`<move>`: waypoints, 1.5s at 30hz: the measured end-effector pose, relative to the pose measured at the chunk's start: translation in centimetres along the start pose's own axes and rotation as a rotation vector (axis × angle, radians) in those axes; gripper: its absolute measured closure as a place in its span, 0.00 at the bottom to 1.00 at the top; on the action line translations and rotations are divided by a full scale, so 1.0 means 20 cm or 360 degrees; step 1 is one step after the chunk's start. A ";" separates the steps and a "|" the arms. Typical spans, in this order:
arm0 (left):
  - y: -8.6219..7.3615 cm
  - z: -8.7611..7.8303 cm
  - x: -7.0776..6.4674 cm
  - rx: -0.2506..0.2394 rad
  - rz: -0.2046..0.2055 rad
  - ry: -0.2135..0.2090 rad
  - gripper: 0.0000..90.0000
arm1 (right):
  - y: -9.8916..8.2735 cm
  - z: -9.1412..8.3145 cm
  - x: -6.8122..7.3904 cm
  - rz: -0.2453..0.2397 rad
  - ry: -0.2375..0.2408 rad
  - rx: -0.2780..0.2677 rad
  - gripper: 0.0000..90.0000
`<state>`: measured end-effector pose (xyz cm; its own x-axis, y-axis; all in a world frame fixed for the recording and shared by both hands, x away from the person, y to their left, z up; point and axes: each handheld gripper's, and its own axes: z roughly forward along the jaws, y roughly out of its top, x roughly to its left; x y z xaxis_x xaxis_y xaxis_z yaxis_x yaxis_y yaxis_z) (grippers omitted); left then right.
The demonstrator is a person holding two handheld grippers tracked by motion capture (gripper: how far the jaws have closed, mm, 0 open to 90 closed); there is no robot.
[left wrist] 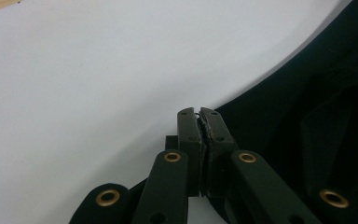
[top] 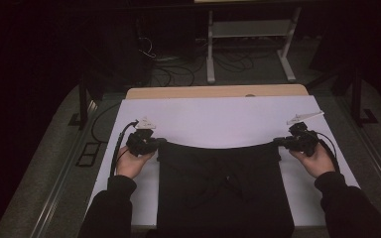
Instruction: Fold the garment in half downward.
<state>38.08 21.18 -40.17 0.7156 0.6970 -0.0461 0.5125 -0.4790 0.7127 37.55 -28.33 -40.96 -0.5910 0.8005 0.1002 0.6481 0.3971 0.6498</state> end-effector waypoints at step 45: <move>0.42 -0.05 0.13 0.0091 0.0040 0.0087 0.96 | 0.34 -0.15 -0.15 0.0104 -0.0088 -0.0112 0.98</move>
<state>43.79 19.44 -33.62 0.7023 0.7118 0.0107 0.5221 -0.5252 0.6720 42.29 -29.36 -34.69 -0.5197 0.8480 0.1038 0.6482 0.3122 0.6946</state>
